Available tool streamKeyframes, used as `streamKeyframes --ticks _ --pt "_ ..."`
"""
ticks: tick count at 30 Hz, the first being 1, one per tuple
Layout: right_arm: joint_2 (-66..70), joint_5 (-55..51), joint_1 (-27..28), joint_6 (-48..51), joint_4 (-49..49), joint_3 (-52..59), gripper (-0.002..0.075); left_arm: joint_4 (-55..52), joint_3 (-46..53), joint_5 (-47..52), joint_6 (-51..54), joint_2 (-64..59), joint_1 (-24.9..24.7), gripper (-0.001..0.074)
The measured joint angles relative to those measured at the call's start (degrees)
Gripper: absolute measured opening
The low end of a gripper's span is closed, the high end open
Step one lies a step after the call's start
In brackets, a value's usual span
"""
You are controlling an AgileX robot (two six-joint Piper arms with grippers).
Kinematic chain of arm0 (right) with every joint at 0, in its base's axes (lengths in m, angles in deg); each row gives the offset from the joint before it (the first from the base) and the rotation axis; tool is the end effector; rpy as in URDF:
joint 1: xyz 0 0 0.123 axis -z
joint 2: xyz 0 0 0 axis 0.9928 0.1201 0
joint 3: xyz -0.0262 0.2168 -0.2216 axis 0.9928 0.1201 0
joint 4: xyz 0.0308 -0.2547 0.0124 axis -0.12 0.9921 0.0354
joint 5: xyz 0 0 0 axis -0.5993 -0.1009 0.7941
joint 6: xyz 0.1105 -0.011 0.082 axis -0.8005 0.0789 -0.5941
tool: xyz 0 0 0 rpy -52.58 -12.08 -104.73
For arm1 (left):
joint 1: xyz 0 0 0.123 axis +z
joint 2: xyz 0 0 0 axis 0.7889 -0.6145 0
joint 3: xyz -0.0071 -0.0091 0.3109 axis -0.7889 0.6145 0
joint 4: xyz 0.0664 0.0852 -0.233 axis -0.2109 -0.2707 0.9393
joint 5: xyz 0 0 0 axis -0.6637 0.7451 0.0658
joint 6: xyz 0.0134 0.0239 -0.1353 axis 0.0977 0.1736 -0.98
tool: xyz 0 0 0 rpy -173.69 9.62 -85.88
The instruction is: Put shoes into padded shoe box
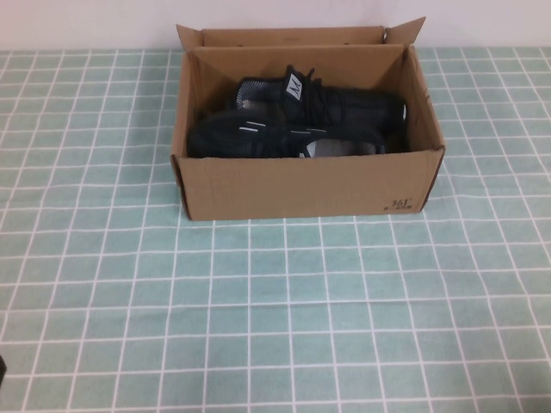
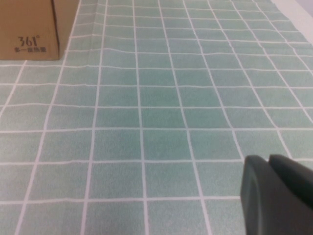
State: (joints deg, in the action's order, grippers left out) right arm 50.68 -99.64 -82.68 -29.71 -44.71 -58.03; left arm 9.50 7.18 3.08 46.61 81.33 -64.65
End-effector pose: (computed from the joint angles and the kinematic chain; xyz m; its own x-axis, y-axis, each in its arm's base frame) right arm 0.0774 -0.0066 0.1656 -0.2262 -0.0339 -0.9735 0.0418 0.9981 -0.0445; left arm 0.0796 -0.0169 0.1801 -0.1461 -0.0412 -0.9884 0.2021 0.9768 -0.0706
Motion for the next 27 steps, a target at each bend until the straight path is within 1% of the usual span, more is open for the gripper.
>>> streamKeyframes --ticks 2,6,10,14,21,23,27 --pt "0.0 0.0 0.0 0.0 0.0 0.0 -0.0008 -0.25 0.0 2.14 -0.09 0.0 0.12 0.0004" --pt "0.0 0.0 0.0 -0.14 0.0 0.0 -0.0008 -1.52 0.23 8.16 -0.24 0.0 2.05 0.0004" --pt "0.0 0.0 0.0 -0.14 0.0 0.0 -0.0008 -2.01 0.23 8.39 -0.24 0.09 4.51 0.0004" --pt "0.0 0.0 0.0 -0.14 0.0 0.0 -0.0008 0.12 0.23 8.39 -0.14 0.09 7.14 0.0004" --pt "0.0 0.0 0.0 0.0 0.0 0.0 -0.0008 0.6 0.23 8.39 -0.14 0.09 13.66 0.0004" --pt "0.0 0.0 0.0 0.0 0.0 0.0 -0.0008 0.59 0.23 8.39 -0.14 0.09 14.65 0.0004" --pt "0.0 0.0 0.0 0.0 0.0 0.0 -0.0008 0.59 0.23 8.39 -0.14 0.09 15.1 0.0004"
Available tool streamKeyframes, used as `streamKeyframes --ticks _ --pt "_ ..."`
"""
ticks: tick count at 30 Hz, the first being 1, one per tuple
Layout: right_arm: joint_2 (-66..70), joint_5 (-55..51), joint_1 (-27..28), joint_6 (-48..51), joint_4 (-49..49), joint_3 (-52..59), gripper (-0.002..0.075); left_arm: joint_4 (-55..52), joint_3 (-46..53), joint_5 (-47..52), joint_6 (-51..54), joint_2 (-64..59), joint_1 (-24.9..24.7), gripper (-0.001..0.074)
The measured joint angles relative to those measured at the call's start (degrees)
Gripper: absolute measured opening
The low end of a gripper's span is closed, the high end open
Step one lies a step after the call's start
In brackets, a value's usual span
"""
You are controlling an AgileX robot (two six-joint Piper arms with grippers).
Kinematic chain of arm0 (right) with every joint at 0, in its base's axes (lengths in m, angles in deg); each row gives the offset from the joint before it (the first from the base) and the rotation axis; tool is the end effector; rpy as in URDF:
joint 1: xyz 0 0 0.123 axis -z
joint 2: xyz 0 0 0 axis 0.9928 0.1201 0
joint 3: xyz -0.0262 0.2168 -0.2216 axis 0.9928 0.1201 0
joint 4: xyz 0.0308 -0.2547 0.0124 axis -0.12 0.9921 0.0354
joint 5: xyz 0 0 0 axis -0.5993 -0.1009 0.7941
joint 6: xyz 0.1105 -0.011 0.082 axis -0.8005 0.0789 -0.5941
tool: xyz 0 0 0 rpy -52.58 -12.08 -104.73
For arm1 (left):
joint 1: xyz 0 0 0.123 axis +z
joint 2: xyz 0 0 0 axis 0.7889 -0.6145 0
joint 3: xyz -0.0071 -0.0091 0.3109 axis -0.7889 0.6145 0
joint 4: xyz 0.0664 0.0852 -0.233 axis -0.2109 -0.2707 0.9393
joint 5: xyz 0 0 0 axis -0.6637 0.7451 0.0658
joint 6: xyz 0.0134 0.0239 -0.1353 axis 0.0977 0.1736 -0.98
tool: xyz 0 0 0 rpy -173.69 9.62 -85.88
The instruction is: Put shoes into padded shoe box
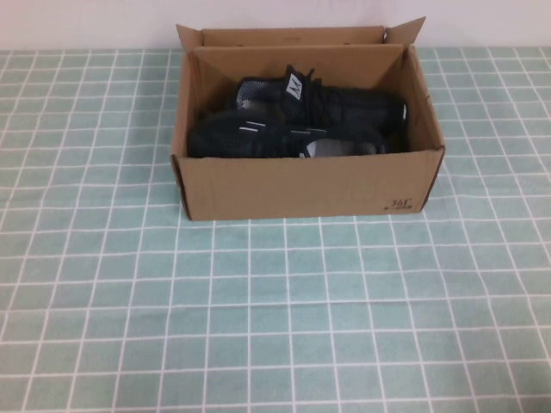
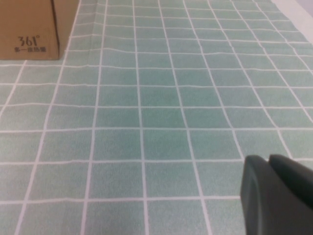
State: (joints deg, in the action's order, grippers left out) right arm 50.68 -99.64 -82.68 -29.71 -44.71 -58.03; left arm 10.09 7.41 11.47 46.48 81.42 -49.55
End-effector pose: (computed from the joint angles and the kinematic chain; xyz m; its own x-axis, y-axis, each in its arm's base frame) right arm 0.0774 -0.0066 0.1656 -0.2262 -0.0339 -0.9735 0.0418 0.9981 -0.0445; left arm 0.0770 0.0042 0.1589 -0.2744 -0.0972 -0.9567 -0.0734 0.9941 -0.0800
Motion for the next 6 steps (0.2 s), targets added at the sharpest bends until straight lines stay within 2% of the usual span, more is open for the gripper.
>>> streamKeyframes --ticks 6 --pt "0.0 0.0 0.0 -0.14 0.0 0.0 -0.0008 0.0 0.0 0.0 0.0 0.0 0.14 0.0004"
